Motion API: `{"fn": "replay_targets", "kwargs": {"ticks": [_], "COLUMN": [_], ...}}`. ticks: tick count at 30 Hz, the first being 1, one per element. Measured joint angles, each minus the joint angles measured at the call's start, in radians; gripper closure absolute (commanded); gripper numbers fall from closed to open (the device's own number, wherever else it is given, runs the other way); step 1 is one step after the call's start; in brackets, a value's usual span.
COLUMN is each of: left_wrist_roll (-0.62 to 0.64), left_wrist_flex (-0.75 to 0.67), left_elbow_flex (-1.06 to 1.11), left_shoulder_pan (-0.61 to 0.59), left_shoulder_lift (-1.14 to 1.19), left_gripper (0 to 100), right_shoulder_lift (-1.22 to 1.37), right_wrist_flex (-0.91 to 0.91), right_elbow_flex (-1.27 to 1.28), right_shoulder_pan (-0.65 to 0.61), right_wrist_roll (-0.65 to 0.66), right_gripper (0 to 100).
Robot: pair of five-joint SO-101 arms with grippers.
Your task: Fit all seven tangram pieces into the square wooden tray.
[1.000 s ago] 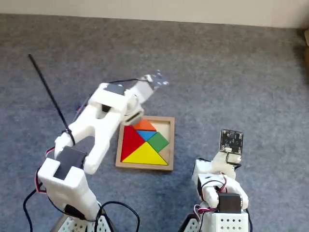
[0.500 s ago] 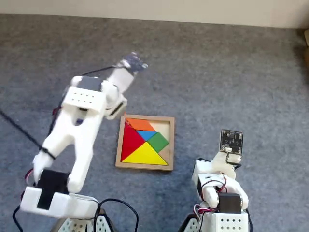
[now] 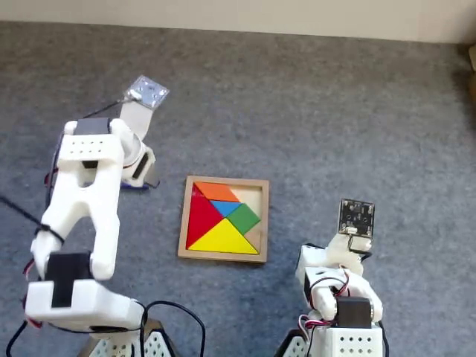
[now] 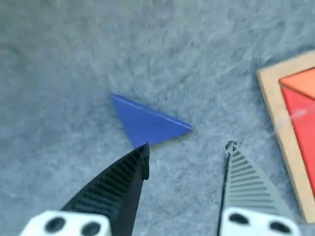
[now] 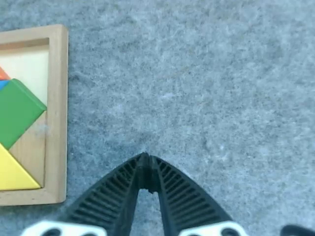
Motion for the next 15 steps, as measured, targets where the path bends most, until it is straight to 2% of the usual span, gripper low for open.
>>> {"fn": "replay_targets", "kwargs": {"ticks": [15], "left_wrist_roll": [0.035], "left_wrist_flex": [0.0], "left_elbow_flex": [-0.124], "left_shoulder_pan": [-0.008], "left_shoulder_lift": [0.288], "left_gripper": [76], "right_shoulder_lift": [0.0], "right_wrist_flex": [0.0], "right_elbow_flex": [0.0], "right_shoulder_pan": [0.0], "right_wrist_roll": [0.0], "right_gripper": [99.2]}}
